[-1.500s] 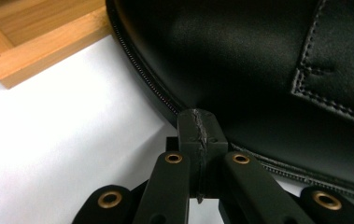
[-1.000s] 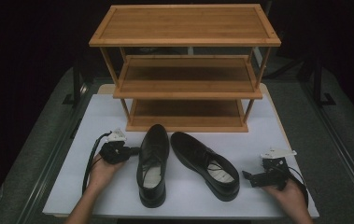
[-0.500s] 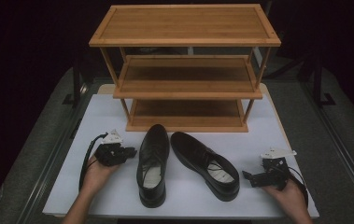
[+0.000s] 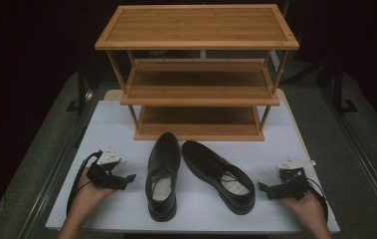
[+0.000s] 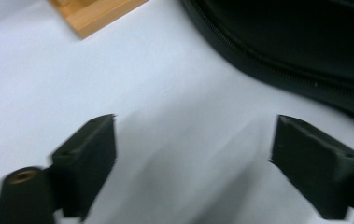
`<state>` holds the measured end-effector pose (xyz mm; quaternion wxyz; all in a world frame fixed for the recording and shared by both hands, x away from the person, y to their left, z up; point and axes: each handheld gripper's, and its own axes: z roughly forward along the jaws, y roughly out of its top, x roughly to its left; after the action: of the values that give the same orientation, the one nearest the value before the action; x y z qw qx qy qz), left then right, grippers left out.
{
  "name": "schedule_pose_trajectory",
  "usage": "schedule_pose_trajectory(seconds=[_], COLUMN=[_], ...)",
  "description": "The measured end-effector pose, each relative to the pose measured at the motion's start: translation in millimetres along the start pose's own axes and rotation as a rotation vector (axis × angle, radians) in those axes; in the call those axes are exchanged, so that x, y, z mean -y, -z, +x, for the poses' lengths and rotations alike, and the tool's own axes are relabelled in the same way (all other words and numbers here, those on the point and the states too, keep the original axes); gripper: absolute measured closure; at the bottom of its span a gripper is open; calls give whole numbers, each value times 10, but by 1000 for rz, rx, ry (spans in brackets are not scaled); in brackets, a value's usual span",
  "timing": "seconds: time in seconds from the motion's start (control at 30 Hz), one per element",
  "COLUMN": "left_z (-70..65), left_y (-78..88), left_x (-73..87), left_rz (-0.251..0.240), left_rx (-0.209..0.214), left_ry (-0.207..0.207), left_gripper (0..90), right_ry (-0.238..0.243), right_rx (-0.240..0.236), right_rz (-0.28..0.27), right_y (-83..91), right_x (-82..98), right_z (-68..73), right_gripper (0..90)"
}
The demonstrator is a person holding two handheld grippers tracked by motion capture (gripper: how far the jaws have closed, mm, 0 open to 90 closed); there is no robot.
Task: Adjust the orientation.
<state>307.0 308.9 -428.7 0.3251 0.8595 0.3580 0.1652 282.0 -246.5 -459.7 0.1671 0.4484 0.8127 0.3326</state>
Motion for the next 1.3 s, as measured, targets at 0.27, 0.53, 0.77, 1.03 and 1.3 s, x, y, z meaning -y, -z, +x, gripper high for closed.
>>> schedule_pose_trajectory(seconds=[0.27, 0.53, 0.77, 1.03, 1.3], left_z=[36, 78, 76, 77, 79], left_y=[78, 14, 10, 10, 10], left_x=[246, 345, 353, 353, 353], left_rz=[7, -7, -12, -11, -11], left_rx=[-27, 7, 7, 8, 7], left_ry=[21, 39, 43, 43, 42], left_gripper=[0, 0, 0, 0, 0], right_ry=[-3, 7, -13, 17, 80], right_rx=[-1, 3, -58, -144, -265], right_rz=[3, 3, -21, -126, -190], right_y=[-1, 3, 111, 314, 376], right_x=[-3, -5, -25, -205, -645], right_z=[0, 5, -33, 21, 275], right_gripper=[0, 0, 206, 532, 538])
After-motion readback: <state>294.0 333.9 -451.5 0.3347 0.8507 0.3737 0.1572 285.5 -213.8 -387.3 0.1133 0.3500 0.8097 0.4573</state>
